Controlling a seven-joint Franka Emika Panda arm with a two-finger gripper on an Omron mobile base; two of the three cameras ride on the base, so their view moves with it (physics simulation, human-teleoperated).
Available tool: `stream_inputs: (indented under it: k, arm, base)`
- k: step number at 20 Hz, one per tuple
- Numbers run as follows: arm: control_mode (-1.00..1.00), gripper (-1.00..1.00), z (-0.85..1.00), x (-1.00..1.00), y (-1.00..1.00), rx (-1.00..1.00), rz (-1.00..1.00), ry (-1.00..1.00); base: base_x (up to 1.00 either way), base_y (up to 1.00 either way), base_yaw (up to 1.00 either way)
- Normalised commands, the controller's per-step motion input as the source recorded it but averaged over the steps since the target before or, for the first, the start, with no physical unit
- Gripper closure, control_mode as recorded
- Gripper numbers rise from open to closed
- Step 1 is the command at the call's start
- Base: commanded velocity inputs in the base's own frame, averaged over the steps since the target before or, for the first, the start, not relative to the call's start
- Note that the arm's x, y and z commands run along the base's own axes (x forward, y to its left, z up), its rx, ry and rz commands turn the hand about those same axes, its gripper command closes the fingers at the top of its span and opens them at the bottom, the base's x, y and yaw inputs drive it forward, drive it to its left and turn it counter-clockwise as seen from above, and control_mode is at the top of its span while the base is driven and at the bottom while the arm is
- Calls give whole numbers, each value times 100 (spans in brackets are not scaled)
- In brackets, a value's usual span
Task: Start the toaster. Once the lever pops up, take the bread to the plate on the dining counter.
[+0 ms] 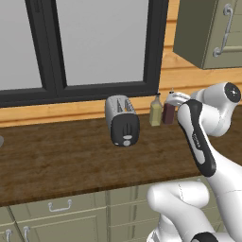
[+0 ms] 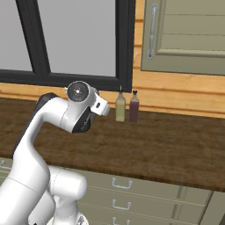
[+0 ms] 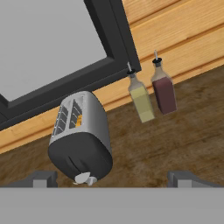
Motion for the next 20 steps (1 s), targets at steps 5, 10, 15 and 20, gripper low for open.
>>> stream_inputs:
  k: [5,10,15,20]
  arm:
    - [-100,-100,0,0,0,0,0,0]
    - [-100,-100,0,0,0,0,0,0]
    - [-100,-100,0,0,0,0,0,0]
    - [-100,-100,0,0,0,0,0,0]
  base:
    - [0,0,0]
    - [0,0,0]
    - [0,0,0]
    - [0,0,0]
